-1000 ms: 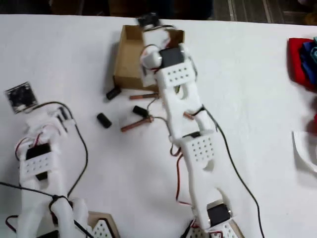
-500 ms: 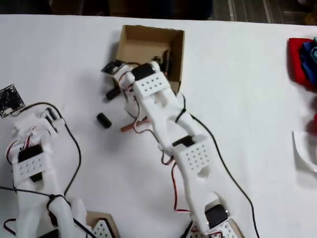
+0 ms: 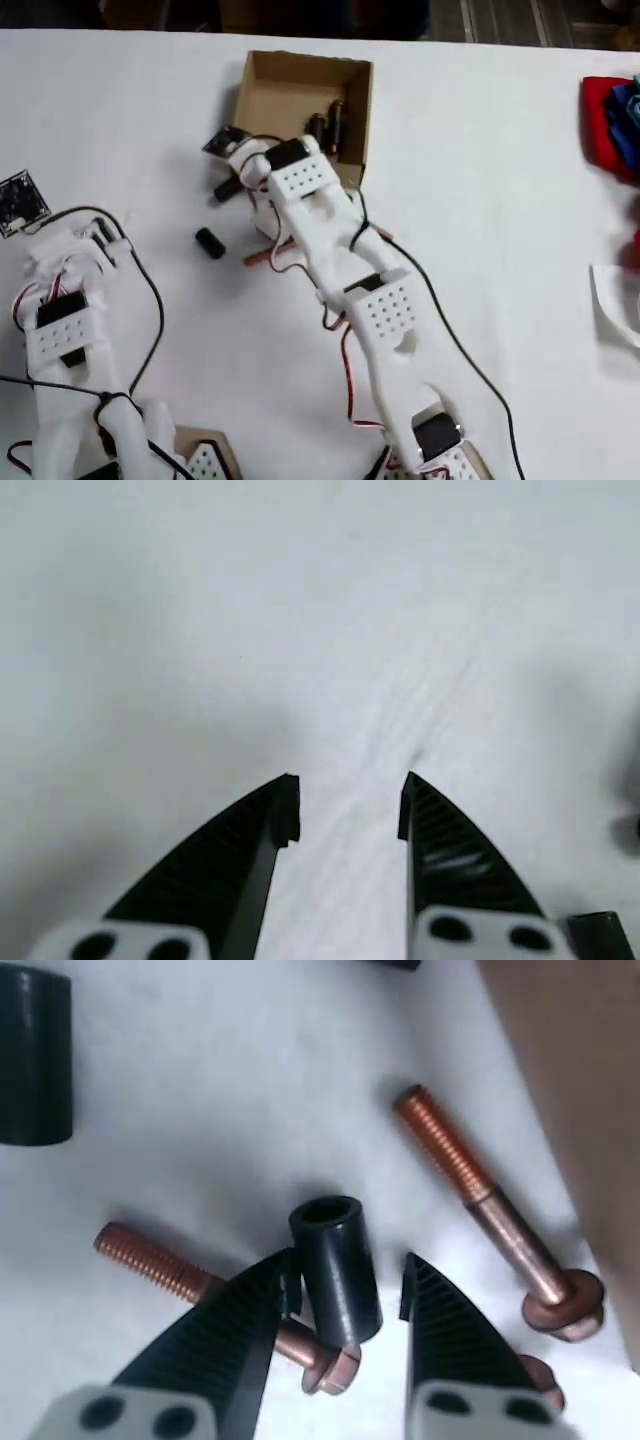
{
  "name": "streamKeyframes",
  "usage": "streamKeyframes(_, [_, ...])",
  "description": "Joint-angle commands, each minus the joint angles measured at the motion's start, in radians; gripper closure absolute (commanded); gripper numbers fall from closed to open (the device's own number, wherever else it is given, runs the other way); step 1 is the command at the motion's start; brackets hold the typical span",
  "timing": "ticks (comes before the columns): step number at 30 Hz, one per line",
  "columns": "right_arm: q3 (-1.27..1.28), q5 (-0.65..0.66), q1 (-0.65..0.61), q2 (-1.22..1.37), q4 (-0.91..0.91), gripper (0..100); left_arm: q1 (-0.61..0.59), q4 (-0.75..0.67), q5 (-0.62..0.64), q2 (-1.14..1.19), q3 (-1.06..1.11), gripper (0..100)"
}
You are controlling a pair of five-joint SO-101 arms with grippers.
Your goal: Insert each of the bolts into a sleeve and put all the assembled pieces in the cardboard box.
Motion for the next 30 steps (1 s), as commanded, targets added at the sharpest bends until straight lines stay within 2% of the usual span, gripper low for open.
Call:
streamKeyframes(1, [0.002, 0.008, -0.001, 0.012, -0.008, 90.9, -0.005, -0.003, 0.002, -0.023, -0.048, 82])
streamKeyframes(3, [0.002, 0.003, 0.005, 0.012, -0.008, 99.1, -0.005, -0.003, 0.002, -0.023, -0.048, 82])
streamKeyframes(7, [-0.015, -0.003, 0.008, -0.004, 0.022, 97.5, -0.005, -0.003, -0.003, -0.023, -0.048, 82])
streamKeyframes(10, [-0.075, -0.074, 0.018, -0.065, 0.105, 97.8, 0.021, 0.021, -0.003, -0.021, -0.047, 82])
streamKeyframes(12, [-0.126, -0.13, 0.044, -0.128, 0.17, 97.8, 0.103, 0.086, -0.028, -0.02, -0.065, 82])
streamKeyframes(16, [-0.195, -0.181, 0.145, -0.295, 0.268, 97.8, 0.348, 0.265, -0.238, -0.017, -0.139, 82])
streamKeyframes(19, [-0.163, -0.186, 0.266, -0.453, 0.275, 97.8, 0.488, 0.353, -0.288, 0.018, -0.2, 82])
streamKeyframes(22, [-0.035, -0.186, 0.38, -0.625, 0.275, 97.8, 0.595, 0.439, -0.365, 0.141, -0.303, 82])
streamKeyframes(25, [0.206, -0.183, 0.476, -0.806, 0.275, 97.8, 0.683, 0.574, -0.523, 0.338, -0.461, 81])
streamKeyframes(30, [0.657, -0.144, 0.619, -1.139, 0.245, 97.8, 0.72, 0.916, -0.732, 0.606, -0.857, 82])
